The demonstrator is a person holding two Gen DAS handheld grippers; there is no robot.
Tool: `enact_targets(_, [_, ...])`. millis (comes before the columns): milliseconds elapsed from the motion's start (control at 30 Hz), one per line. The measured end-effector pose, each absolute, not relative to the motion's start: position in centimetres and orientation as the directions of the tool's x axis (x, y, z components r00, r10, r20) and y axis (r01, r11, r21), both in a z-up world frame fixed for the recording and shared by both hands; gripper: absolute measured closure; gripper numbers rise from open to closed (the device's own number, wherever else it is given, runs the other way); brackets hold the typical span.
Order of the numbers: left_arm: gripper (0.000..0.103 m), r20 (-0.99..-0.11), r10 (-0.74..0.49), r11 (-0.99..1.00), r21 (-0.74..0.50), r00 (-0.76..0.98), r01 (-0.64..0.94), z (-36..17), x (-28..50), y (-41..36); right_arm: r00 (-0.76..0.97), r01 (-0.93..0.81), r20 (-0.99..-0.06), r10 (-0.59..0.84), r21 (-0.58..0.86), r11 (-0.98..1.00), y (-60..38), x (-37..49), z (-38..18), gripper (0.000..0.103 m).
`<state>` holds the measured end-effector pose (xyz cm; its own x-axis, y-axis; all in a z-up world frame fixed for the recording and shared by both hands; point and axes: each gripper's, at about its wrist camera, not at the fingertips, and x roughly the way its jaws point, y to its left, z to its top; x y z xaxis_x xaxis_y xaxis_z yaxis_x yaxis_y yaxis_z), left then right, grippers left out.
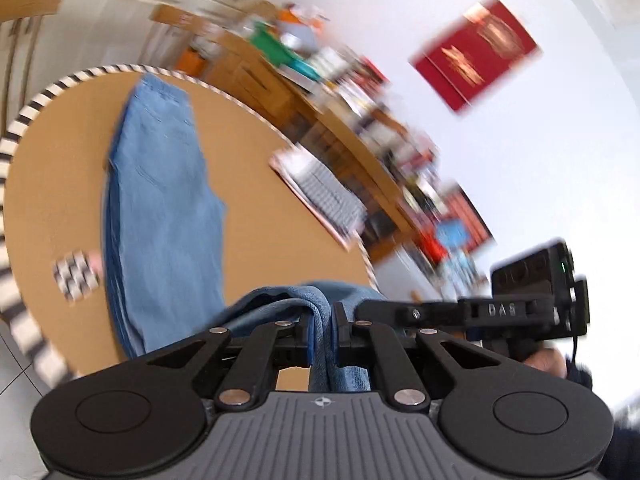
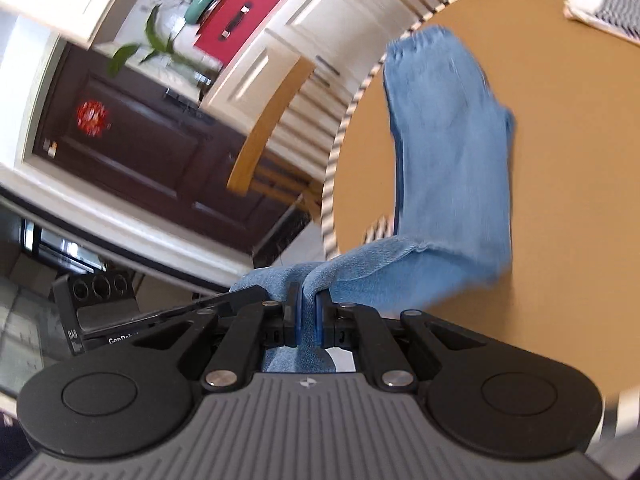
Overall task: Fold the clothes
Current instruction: 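Grasp the jeans leg ends with both tools and lift them toward the waistband, then fold the held leg ends over onto the waistband and open both tools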
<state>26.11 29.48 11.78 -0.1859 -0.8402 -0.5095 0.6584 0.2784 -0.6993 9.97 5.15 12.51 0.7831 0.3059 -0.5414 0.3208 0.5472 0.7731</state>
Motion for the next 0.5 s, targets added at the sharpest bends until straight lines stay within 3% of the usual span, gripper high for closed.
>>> enact_targets(200, [0.095,-0.553,-0.821,0.461,-0.788,-0.141,0.407,7.2,38.4,19.1,0.761,0.403,-0.567,0.316,0.794,0.456,-5.5,22.2,7.9,0.096])
enact_targets(367, [0.095,-0.636,-0.761,0.573,-0.750,-0.126,0.330,1.9,46.4,11.1,0.697,0.482,-0.629,0.345,0.767,0.423,-13.0,31.3,1.7,0.095])
enact_targets(500, [0.094,-0.675,-0.721,0.656,-0.737,-0.154,0.164,-4.2,51.4,6.8,0.648,0.568,-0.663,0.374,0.749,0.342,-16.4,36.5,-3.8,0.092])
